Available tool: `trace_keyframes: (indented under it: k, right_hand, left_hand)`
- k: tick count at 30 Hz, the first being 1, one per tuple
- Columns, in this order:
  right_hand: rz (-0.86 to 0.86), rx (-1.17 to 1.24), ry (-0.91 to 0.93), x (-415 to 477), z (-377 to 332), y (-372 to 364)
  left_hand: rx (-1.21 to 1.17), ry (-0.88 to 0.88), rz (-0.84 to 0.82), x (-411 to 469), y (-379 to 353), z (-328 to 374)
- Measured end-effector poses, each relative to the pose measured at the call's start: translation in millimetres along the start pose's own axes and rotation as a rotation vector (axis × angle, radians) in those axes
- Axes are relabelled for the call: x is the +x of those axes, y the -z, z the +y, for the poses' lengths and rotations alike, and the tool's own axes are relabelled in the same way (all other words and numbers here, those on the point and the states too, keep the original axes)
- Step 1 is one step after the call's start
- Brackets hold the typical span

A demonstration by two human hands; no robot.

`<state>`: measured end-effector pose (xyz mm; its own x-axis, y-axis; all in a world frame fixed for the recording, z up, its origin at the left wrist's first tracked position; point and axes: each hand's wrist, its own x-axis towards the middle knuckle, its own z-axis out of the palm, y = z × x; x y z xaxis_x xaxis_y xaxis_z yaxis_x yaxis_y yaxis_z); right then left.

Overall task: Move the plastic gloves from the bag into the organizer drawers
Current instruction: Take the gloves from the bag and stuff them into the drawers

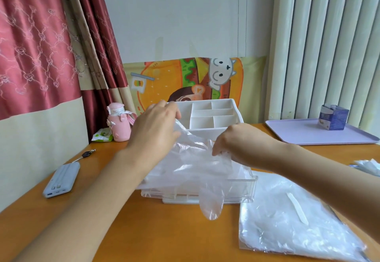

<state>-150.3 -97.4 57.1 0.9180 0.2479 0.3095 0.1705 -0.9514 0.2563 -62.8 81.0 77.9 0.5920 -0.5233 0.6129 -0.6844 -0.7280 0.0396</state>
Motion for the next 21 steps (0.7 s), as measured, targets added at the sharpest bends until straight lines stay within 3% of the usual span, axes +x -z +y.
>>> trace_keyframes:
  k: [4, 7, 9, 11, 17, 21]
  right_hand:
    - [-0.134, -0.253, -0.032, 6.5, -13.7, -0.1]
    - [-0.167, -0.321, -0.068, 10.4, -16.1, -0.1]
    - [-0.173, -0.317, -0.074, 12.6, -16.0, -0.3]
    - [-0.171, -0.268, -0.081, 14.8, -15.5, -2.0]
    - [-0.184, -0.074, -0.096, 16.0, -10.3, -11.1]
    - [-0.218, -0.1, -0.075, 13.7, -9.1, -2.8]
  left_hand:
    - [-0.05, -0.153, 0.22, -22.7, 1.7, 15.1]
    - [-0.273, -0.265, 0.24, -32.1, 2.2, 24.1]
    - [-0.47, -0.279, 0.088, -32.1, 1.6, 28.4]
    - [-0.542, -0.225, -0.167, -27.8, -4.4, 28.4]
    - [-0.28, -0.086, -0.63, -2.5, -39.8, 10.8]
    - [-0.117, -0.157, -0.843, 2.8, -54.7, 6.5]
